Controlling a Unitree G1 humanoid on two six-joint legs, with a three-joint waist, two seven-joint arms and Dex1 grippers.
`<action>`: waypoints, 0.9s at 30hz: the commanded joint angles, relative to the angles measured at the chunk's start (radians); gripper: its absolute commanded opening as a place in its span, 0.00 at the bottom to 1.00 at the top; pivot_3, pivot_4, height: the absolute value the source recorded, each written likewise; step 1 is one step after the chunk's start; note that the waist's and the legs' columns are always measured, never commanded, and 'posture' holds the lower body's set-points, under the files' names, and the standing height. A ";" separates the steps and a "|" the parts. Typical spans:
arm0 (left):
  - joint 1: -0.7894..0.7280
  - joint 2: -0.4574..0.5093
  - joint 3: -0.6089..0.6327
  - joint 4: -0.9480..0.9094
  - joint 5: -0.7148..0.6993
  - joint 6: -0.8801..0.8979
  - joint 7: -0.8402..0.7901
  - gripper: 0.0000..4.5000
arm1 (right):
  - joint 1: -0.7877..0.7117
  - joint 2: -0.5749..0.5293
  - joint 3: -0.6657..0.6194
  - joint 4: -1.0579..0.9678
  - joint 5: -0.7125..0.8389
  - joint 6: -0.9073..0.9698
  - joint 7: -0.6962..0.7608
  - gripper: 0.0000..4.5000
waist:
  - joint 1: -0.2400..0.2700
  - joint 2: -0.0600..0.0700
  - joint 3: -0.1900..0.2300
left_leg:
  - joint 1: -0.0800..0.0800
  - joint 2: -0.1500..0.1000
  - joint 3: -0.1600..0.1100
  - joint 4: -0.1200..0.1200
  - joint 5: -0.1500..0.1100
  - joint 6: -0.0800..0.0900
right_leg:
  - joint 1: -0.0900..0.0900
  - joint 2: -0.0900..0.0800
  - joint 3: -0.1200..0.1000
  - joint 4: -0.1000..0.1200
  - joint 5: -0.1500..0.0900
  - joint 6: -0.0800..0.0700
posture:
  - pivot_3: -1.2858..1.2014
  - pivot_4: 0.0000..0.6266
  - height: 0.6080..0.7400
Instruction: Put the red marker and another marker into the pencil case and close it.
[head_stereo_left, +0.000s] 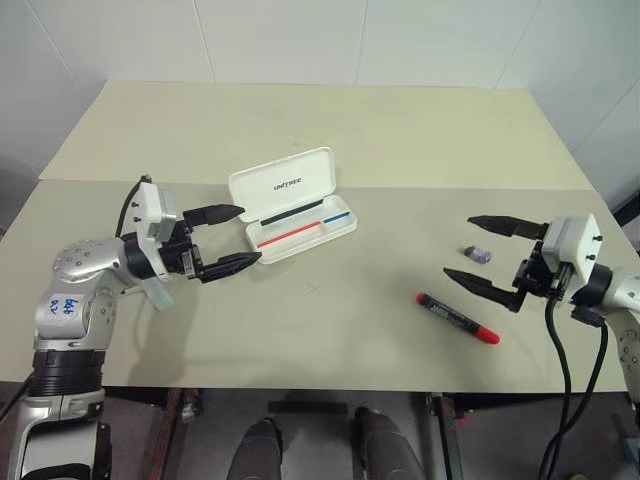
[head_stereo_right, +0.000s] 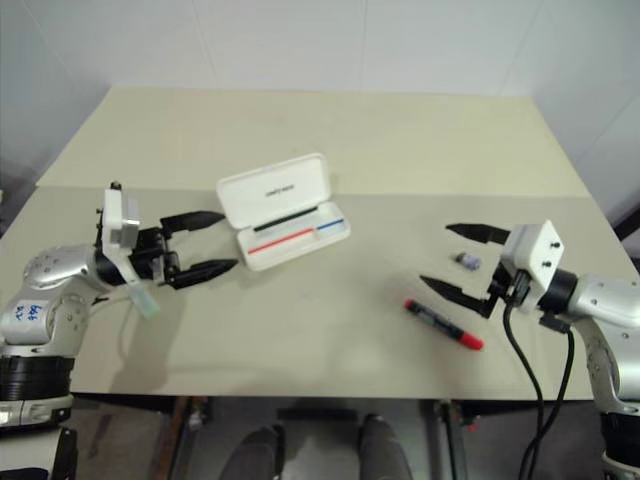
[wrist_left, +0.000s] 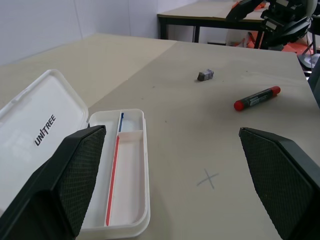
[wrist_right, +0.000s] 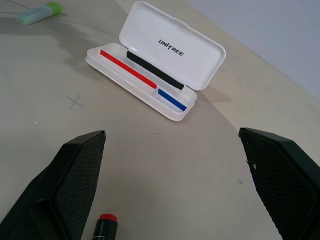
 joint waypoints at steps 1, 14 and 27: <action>0.000 0.013 0.005 -0.032 0.007 -0.011 -0.002 0.99 | -0.027 -0.004 -0.010 -0.004 0.000 -0.024 -0.002 1.00 | 0.000 0.000 0.000 | 0.000 0.000 0.000 0.000 0.000 0.000 | 0.000 0.000 0.000 0.000 0.000 0.000 | 0.52 0.24 1.00; -0.028 -0.014 -0.035 0.016 0.078 -0.053 0.023 0.85 | -0.047 0.064 0.053 -0.021 -0.025 -0.044 -0.044 1.00 | 0.001 0.000 0.000 | 0.000 0.000 0.000 0.000 0.000 0.000 | 0.000 0.000 0.000 0.000 0.000 0.000 | 0.52 0.24 1.00; -0.053 -0.111 -0.180 0.054 0.246 -0.090 0.139 0.56 | -0.039 0.148 0.117 -0.106 -0.044 -0.056 -0.105 1.00 | 0.002 0.000 0.000 | -0.001 0.000 0.000 0.000 0.000 -0.001 | -0.002 0.000 0.000 0.002 0.001 0.002 | 0.52 0.24 1.00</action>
